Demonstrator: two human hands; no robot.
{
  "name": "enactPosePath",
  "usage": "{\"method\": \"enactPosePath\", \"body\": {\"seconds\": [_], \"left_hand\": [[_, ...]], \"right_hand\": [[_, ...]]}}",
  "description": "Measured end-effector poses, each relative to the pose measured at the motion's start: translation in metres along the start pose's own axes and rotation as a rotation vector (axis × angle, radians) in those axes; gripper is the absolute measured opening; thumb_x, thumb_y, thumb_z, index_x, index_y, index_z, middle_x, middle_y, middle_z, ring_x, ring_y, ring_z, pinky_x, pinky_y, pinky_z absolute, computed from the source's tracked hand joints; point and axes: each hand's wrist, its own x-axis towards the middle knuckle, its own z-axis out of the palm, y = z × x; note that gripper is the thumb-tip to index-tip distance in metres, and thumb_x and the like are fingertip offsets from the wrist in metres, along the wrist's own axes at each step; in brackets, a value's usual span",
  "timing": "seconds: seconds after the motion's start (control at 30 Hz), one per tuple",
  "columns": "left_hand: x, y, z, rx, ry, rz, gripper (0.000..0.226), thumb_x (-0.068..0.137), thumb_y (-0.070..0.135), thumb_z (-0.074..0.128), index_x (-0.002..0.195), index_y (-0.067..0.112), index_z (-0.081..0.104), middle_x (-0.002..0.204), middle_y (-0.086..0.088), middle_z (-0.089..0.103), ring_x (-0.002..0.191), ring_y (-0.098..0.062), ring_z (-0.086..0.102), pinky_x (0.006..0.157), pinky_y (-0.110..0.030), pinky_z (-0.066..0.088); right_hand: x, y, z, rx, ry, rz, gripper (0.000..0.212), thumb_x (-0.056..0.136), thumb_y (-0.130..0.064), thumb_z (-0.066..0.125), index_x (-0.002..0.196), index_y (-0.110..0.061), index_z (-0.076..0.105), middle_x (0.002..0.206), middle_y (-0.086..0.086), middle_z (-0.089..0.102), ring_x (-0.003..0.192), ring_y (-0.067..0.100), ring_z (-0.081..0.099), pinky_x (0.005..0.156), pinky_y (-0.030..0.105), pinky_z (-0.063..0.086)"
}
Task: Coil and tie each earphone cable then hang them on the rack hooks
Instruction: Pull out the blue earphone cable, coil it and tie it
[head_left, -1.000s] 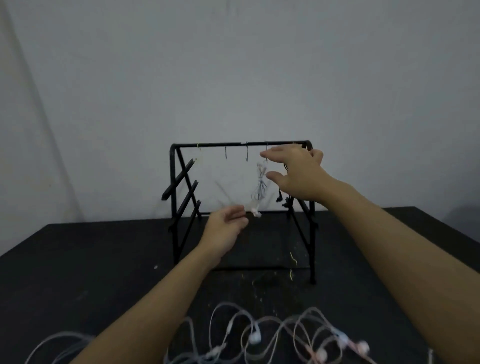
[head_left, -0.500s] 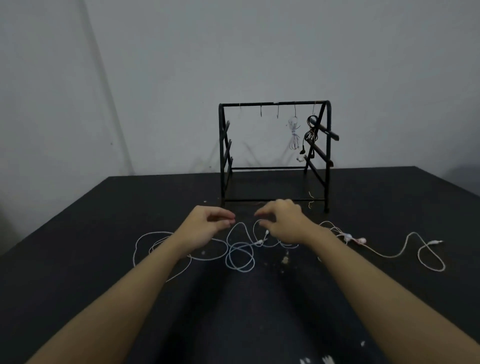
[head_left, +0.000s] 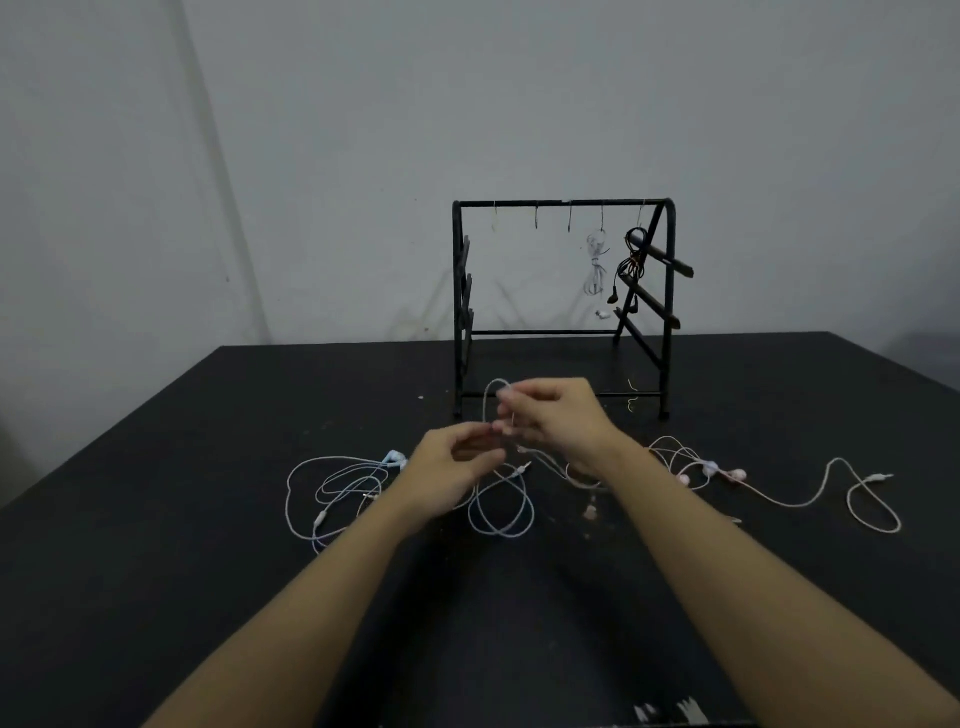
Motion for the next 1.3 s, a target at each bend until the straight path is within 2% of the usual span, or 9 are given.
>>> {"method": "enactPosePath", "body": {"seconds": [0.23,0.37,0.57,0.67,0.8,0.9,1.0,1.17,1.3], "left_hand": [[0.02,0.02,0.014,0.066,0.043,0.15,0.02,0.093,0.021,0.055,0.108,0.017,0.067,0.1,0.004,0.069,0.086,0.007,0.061,0.075,-0.007,0.045],[0.034,0.049,0.007,-0.269,0.127,0.191,0.021,0.096,0.012,0.046,0.091,0.012,0.066,0.074,0.0,0.071,0.056,-0.003,0.058,0.049,-0.014,0.044],[0.056,0.106,-0.023,-0.733,0.132,0.16,0.024,0.096,0.017,0.045,0.093,0.001,0.063,0.072,-0.003,0.071,0.067,-0.009,0.069,0.061,-0.015,0.054],[0.063,0.116,-0.027,-0.671,0.183,0.168,0.022,0.095,0.023,0.047,0.098,0.007,0.062,0.09,-0.004,0.07,0.081,-0.012,0.066,0.064,-0.02,0.054],[0.059,0.102,-0.023,-0.497,0.033,0.129,0.019,0.088,0.03,0.051,0.098,0.022,0.064,0.099,0.002,0.067,0.087,-0.007,0.059,0.068,-0.026,0.041],[0.049,0.09,-0.015,-0.455,-0.26,0.039,0.034,0.079,0.021,0.063,0.113,0.017,0.06,0.103,-0.001,0.07,0.099,-0.014,0.064,0.077,-0.031,0.045],[0.049,0.089,-0.012,-0.769,-0.205,-0.001,0.053,0.071,0.011,0.06,0.123,0.01,0.051,0.118,-0.005,0.064,0.109,-0.021,0.06,0.087,-0.037,0.048],[0.057,0.094,-0.033,-1.249,0.16,0.045,0.027,0.098,0.022,0.038,0.105,0.003,0.055,0.107,-0.008,0.065,0.097,-0.019,0.065,0.086,-0.033,0.052],[0.055,0.107,-0.033,-0.974,0.155,0.047,0.023,0.1,0.017,0.034,0.097,0.007,0.055,0.057,0.005,0.05,0.045,-0.005,0.05,0.051,-0.021,0.05]], "right_hand": [[0.01,-0.051,-0.012,0.444,-0.085,-0.004,0.011,0.091,0.002,0.05,0.089,0.006,0.06,0.08,0.015,0.062,0.071,0.021,0.072,0.067,0.024,0.059],[0.017,-0.067,-0.021,0.214,-0.061,-0.062,0.015,0.09,-0.012,0.056,0.098,-0.002,0.063,0.09,0.009,0.068,0.079,0.017,0.069,0.067,0.023,0.057],[0.014,-0.065,-0.022,-0.109,-0.284,-0.045,0.048,0.077,-0.047,0.058,0.107,-0.01,0.067,0.099,0.004,0.072,0.097,0.015,0.068,0.085,0.033,0.051],[0.014,-0.067,-0.014,-0.14,-0.263,-0.123,0.016,0.09,-0.023,0.057,0.082,-0.015,0.068,0.066,-0.002,0.067,0.073,0.013,0.067,0.077,0.032,0.051],[0.018,-0.083,-0.007,0.048,-0.159,-0.135,0.028,0.099,-0.025,0.041,0.079,-0.013,0.056,0.044,-0.007,0.041,0.038,0.008,0.043,0.042,0.018,0.036],[0.02,-0.095,-0.009,0.131,-0.216,-0.136,0.031,0.101,-0.026,0.036,0.078,-0.012,0.05,0.041,-0.008,0.035,0.032,0.005,0.03,0.036,0.014,0.023],[0.018,-0.099,-0.016,0.131,-0.299,-0.095,0.034,0.101,-0.027,0.035,0.072,-0.013,0.048,0.041,-0.008,0.028,0.032,0.005,0.023,0.039,0.017,0.015],[0.01,-0.083,-0.042,0.112,-0.234,-0.07,0.036,0.089,-0.019,0.037,0.055,-0.012,0.046,0.043,-0.006,0.025,0.035,0.009,0.024,0.039,0.02,0.023],[0.005,-0.065,-0.048,-0.221,-0.28,0.035,0.038,0.089,-0.017,0.034,0.076,-0.006,0.069,0.061,0.005,0.058,0.06,0.019,0.056,0.061,0.029,0.044]]}}
